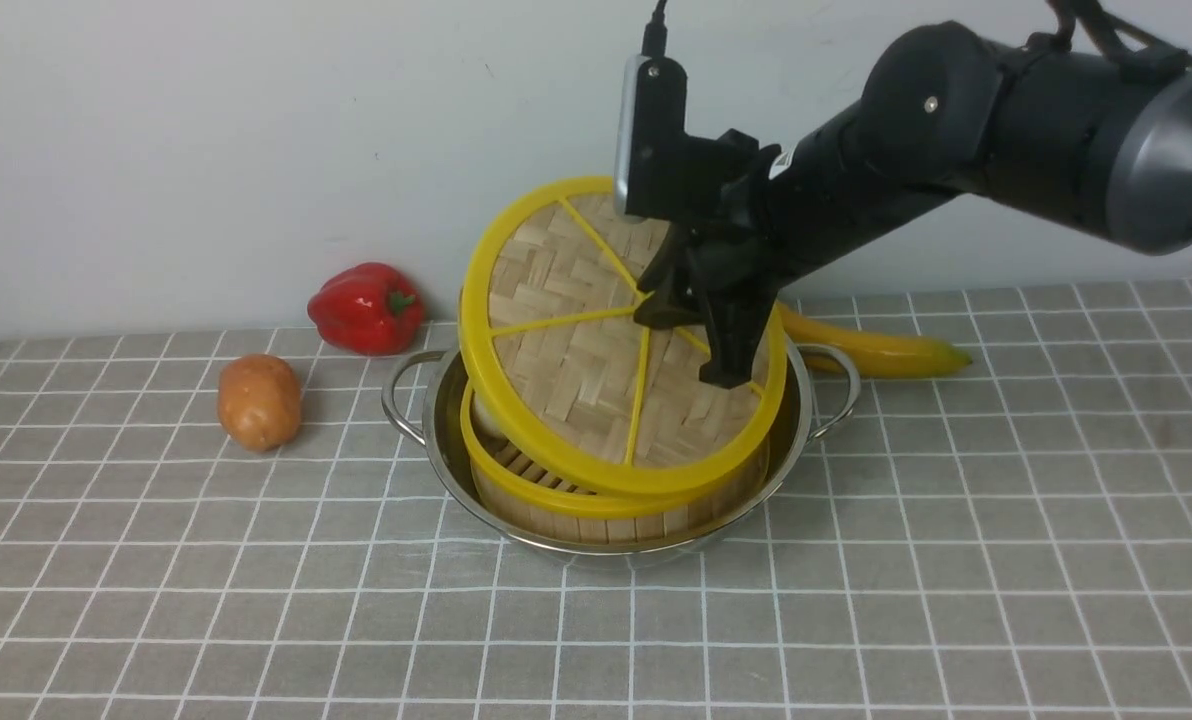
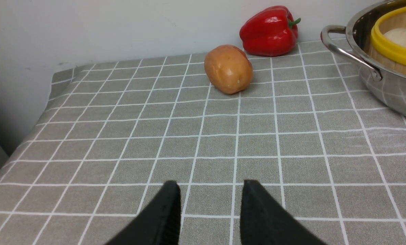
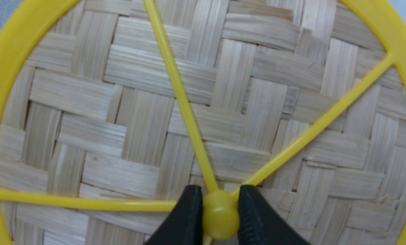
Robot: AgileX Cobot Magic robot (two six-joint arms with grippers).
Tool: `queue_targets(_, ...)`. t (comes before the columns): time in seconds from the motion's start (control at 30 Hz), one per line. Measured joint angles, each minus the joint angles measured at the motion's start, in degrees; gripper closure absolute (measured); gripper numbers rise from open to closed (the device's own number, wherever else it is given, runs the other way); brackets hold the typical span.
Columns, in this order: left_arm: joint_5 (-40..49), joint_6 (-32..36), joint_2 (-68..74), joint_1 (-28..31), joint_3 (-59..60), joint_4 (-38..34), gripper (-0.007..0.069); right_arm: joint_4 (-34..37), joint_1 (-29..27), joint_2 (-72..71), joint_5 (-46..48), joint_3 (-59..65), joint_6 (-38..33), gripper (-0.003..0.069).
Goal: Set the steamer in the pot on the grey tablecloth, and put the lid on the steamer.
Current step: 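Place the bamboo steamer lid onto the steamer basket in the pot with the right gripper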
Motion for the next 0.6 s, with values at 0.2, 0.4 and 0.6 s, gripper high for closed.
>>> queue_targets(0.2, 0.0, 0.0, 0.0, 0.0, 0.0, 0.0, 0.0382, 0.21, 0.0, 0.6, -0.26, -0.11, 0.0, 0.0512)
queue_targets(0.4, 0.0, 0.0, 0.0, 0.0, 0.0, 0.0, 0.0382, 0.21, 0.0, 2.45, -0.2, -0.1, -0.1, 0.0512)
queue_targets(0.6, 0.0, 0.0, 0.0, 0.0, 0.0, 0.0, 0.0382, 0.15, 0.0, 2.56, -0.86, -0.1, -1.39, 0.0512)
